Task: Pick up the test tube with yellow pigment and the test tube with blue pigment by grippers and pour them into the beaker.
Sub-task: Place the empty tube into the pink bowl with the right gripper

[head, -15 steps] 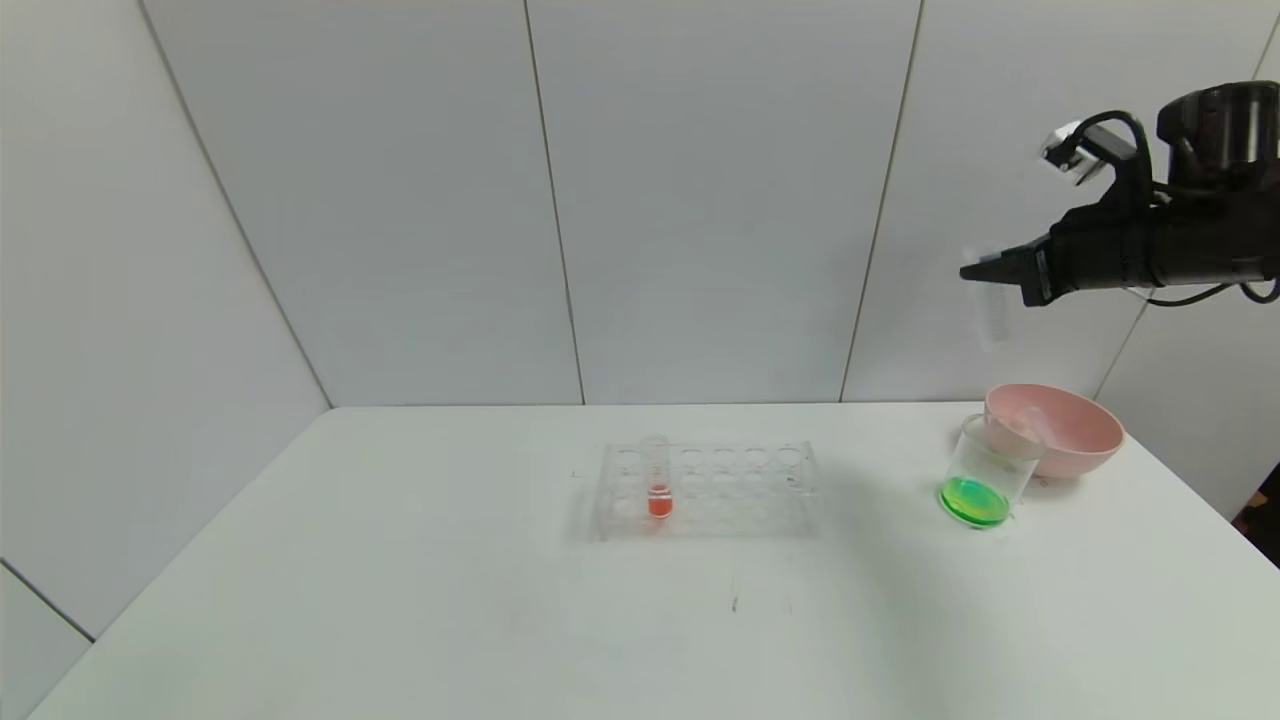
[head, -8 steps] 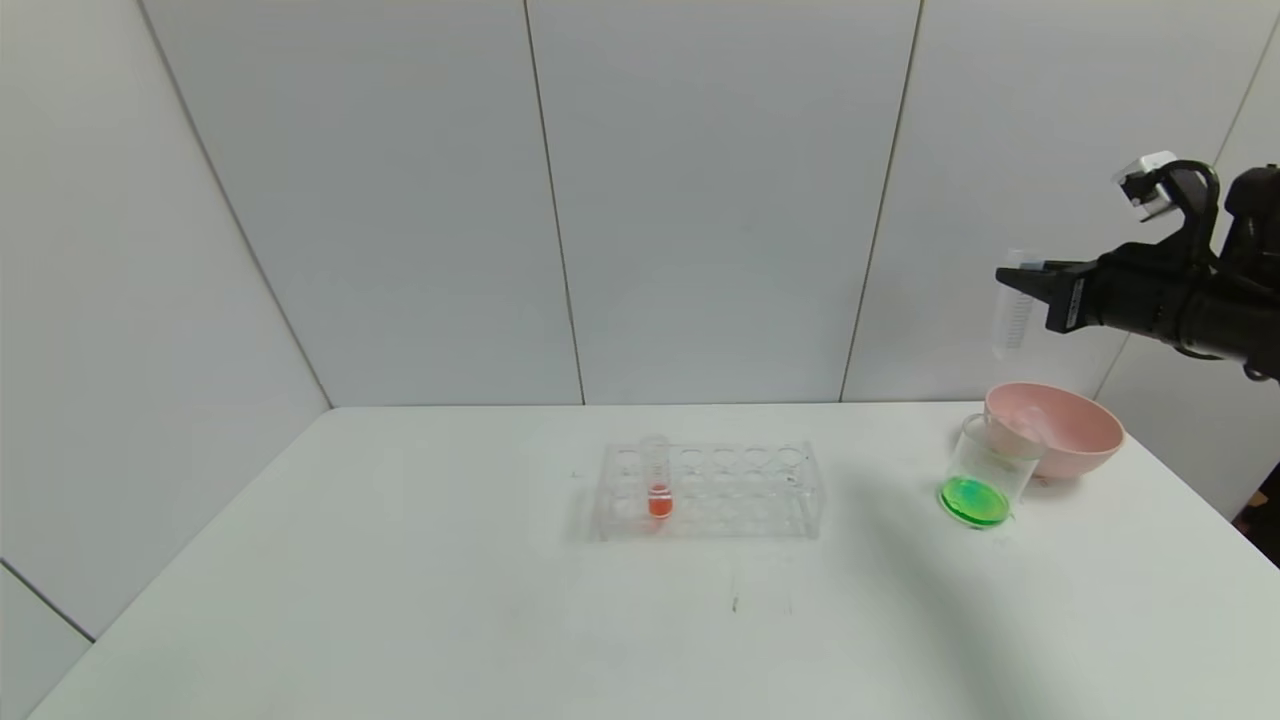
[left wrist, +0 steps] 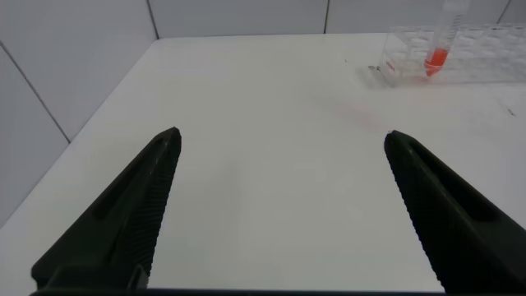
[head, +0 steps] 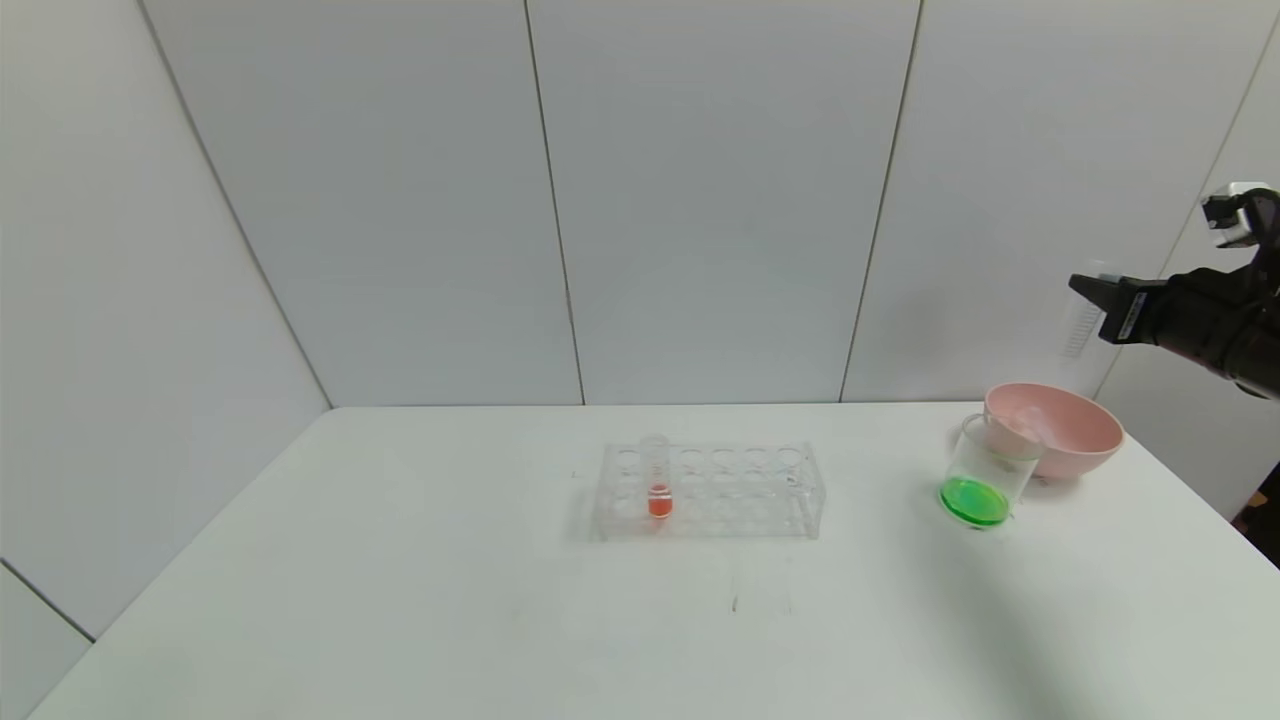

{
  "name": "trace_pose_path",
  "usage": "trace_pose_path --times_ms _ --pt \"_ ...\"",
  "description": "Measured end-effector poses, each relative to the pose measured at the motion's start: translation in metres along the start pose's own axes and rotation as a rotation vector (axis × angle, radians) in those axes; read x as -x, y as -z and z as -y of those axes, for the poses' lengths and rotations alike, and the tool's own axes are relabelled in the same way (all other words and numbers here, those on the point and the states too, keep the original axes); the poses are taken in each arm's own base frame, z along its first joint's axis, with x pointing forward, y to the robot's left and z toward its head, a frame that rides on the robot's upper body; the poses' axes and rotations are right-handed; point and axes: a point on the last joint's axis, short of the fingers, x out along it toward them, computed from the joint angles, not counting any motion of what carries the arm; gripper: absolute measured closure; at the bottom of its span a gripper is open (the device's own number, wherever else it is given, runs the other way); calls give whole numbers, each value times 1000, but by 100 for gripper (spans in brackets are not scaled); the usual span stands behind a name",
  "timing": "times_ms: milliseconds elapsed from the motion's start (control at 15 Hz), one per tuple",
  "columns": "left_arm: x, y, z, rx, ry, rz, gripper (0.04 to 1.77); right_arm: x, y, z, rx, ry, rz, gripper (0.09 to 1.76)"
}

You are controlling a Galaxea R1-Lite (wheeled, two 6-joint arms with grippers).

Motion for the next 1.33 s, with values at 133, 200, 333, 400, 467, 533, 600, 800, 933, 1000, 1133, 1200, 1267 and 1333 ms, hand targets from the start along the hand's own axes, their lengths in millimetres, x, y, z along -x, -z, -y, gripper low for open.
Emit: trace_pose_path --times_ms 133,200,333,400,467,533,600,800,933,1000,1133,1200,1267,1333 --pt "0 0 0 0 0 0 5 -11 10 9 -7 41 -21 136" --pt "0 0 0 0 0 0 5 -19 15 14 -9 67 -26 136" --pt "0 0 0 0 0 0 5 -39 27 24 -11 105 -35 136" --pt "0 0 0 0 0 0 5 -49 34 30 -12 115 -39 136" --pt "0 0 0 0 1 0 5 -60 41 35 -13 122 -44 136" --pt "0 0 0 0 0 0 5 -69 49 39 -14 126 -48 136" --pt "0 0 0 0 0 0 5 -78 56 43 -15 128 -52 136" --pt "0 0 0 0 0 0 5 -93 75 48 -18 123 -68 131" --pt "0 0 0 0 0 0 5 -96 82 50 -20 123 -80 104" --pt "0 0 0 0 0 0 5 -96 84 51 -21 123 -82 94" --pt "0 0 0 0 0 0 5 -97 85 51 -23 123 -89 76" --pt "0 0 0 0 0 0 5 -97 85 51 -24 122 -91 68" --pt "0 0 0 0 0 0 5 -96 84 50 -24 121 -91 61" --pt "0 0 0 0 0 0 5 -95 82 48 -24 118 -92 55"
